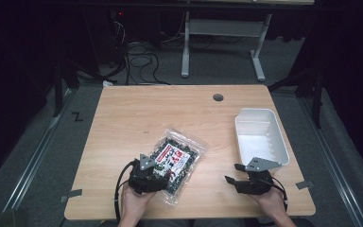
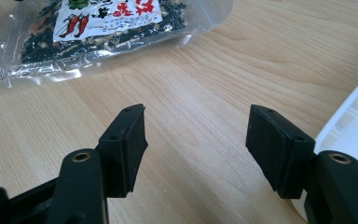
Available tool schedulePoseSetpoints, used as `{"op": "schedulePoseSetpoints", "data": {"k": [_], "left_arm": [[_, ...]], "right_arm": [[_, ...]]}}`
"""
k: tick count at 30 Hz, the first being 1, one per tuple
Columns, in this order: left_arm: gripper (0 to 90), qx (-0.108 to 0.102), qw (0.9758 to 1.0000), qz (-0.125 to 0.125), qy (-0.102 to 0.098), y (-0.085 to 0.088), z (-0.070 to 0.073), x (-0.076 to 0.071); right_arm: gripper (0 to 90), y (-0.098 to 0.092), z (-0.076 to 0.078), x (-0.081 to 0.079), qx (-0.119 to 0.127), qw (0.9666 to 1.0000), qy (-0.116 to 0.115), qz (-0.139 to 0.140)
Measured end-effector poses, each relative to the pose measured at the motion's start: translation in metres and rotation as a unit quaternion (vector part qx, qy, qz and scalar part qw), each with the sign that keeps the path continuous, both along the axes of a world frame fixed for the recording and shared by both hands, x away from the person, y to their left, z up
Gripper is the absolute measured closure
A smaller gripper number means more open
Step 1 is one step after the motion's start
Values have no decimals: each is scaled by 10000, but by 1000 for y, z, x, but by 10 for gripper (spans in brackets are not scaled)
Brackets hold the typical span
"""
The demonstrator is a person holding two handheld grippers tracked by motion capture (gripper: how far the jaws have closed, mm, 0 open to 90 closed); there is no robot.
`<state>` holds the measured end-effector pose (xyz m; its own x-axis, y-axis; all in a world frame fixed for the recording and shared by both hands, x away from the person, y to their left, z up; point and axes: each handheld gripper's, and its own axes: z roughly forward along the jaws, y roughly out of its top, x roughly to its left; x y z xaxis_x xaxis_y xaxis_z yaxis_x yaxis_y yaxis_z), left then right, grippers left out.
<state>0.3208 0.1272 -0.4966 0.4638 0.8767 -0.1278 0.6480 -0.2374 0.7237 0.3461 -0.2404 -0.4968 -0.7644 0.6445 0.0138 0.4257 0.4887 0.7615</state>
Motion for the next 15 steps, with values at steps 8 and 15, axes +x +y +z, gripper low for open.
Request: {"op": "schedulePoseSetpoints", "data": {"k": [8,15], "left_arm": [[240,25,10000,-15,41,0,3,0],[213,76,9999,26,105,1,5,3]], "right_arm": [[388,-1,-3,-1,-5,10000,-29,-40],[382,0,-3,-1,-24,10000,-50,-16]]}}
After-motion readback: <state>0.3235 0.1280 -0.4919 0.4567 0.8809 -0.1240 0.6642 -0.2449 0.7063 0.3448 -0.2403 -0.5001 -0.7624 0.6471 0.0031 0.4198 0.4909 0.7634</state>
